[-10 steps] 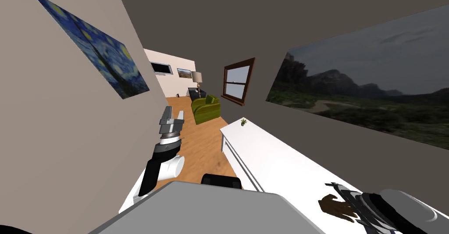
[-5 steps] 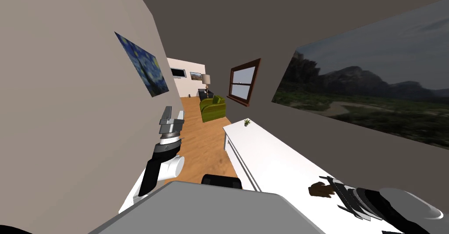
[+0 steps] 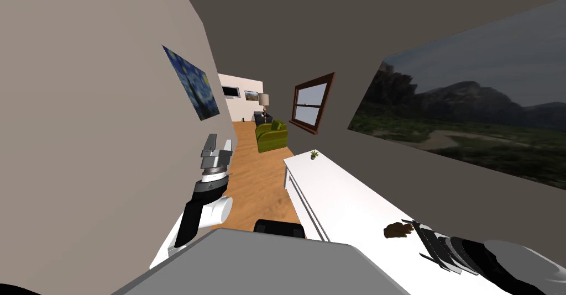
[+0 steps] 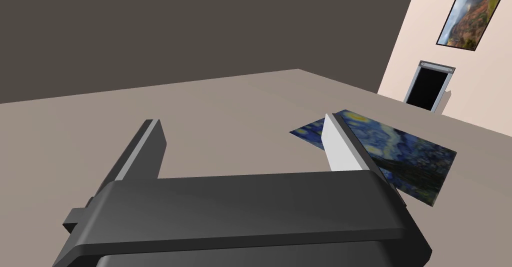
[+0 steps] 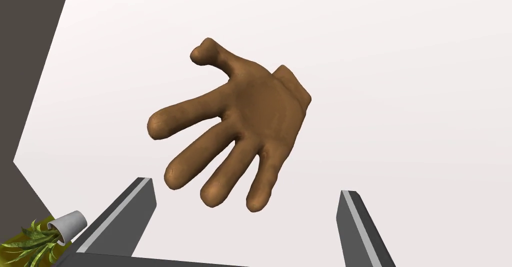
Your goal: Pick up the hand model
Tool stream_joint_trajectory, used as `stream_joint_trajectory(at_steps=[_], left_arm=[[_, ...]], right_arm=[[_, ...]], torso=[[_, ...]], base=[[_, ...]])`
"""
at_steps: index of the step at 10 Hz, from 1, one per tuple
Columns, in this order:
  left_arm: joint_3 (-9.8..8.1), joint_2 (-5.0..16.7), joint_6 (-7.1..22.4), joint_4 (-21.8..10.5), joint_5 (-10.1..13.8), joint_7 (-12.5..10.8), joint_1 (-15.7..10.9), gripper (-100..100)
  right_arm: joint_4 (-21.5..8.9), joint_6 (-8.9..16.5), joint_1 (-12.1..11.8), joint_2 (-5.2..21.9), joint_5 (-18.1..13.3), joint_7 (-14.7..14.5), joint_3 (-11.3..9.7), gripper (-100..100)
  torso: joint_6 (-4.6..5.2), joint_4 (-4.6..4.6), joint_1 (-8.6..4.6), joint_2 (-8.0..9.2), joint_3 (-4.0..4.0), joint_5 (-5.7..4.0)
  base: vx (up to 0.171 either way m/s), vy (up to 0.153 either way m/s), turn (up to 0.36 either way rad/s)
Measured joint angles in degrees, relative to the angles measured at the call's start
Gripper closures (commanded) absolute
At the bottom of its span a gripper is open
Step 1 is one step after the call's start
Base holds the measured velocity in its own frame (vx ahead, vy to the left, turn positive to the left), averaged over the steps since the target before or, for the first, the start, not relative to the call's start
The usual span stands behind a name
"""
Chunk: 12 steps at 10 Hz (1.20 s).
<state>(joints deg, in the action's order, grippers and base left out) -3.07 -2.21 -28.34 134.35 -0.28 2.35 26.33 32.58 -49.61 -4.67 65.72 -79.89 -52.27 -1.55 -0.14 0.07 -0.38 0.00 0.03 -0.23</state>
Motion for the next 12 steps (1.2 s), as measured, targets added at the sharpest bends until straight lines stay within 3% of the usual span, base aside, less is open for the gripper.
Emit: stream_joint_trajectory(at_steps=[2, 7, 12], left_arm=[[0.00, 0.00, 0.00, 0.00, 0.00, 0.00, 0.00, 0], [0.01, 0.00, 0.00, 0.00, 0.00, 0.00, -0.01, 0], [0.00, 0.00, 0.00, 0.00, 0.00, 0.00, 0.01, 0]], right_arm=[[1.08, 2.40, -1.56, 1.08, 3.46, 1.34, -3.35, -100], [2.24, 6.00, -4.36, 2.81, 12.33, 2.77, -9.41, -100], [2.02, 8.98, -5.62, 4.14, 21.08, 3.57, -15.19, -100]], torso=[[0.09, 0.01, 0.03, 0.16, 0.08, -0.02], [0.07, -0.02, 0.00, 0.13, 0.05, -0.03], [0.19, -0.04, 0.06, 0.01, 0.00, -0.03]], base=[[-0.073, -0.023, 0.079], [-0.077, -0.021, 0.192], [-0.071, -0.005, 0.141]])
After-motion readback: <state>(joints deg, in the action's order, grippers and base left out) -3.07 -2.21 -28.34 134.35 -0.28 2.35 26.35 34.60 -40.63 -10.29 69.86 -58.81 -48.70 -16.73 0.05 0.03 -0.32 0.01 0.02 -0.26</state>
